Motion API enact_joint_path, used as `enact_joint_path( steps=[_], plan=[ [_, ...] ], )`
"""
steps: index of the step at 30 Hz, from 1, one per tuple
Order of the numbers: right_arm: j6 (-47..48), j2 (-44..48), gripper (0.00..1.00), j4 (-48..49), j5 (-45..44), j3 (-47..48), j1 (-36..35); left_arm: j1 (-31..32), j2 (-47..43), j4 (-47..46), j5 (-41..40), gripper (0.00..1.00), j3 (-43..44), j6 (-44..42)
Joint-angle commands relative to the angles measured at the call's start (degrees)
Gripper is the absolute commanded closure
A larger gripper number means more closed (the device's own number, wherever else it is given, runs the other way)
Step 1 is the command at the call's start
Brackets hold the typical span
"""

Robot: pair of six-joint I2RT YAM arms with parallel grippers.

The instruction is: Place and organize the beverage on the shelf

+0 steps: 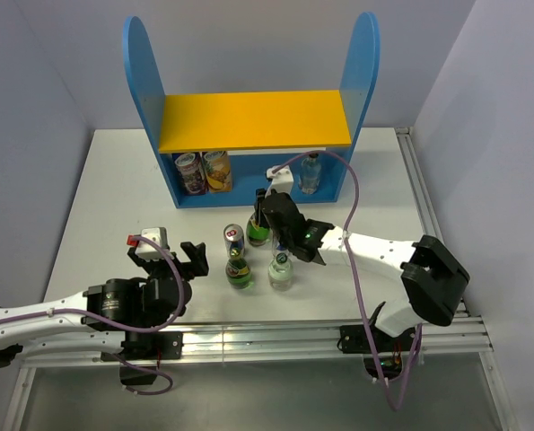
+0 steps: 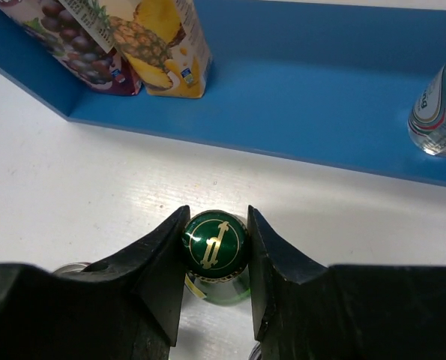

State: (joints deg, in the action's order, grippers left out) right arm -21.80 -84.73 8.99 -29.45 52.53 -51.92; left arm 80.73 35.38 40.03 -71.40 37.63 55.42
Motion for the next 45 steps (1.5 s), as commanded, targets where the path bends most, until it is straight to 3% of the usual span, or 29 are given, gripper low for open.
enact_joint_path(
  steps=[1, 10, 22, 34, 45],
  plan=[
    [-0.35, -0.17, 1.00, 0.94, -1.31, 1.79, -0.29, 0.22, -0.66, -0.39, -0.67, 0.01, 1.40, 0.74],
    [2.29, 4.30, 1.00, -5.37, -4.47, 6.52, -0.37, 0.22, -0.92, -0.48, -0.59, 0.01, 1.22, 0.57],
    [13.19, 9.58, 1.00, -16.45, -11.15, 28.31, 1.20, 0.22, -0.84, 0.83, -0.94, 0.01, 1.57, 2.93],
    [19.07, 1.24, 1.00, -23.76, -10.97, 54.59, 10.70, 0.22, 1.89, 5.14, -1.82, 0.01, 2.98, 8.39],
    [18.37, -4.39, 1.00, -23.32, -8.16, 60.49, 19.31, 0.22, 1.89, 4.18, -1.20, 0.01, 2.80, 7.16]
  ],
)
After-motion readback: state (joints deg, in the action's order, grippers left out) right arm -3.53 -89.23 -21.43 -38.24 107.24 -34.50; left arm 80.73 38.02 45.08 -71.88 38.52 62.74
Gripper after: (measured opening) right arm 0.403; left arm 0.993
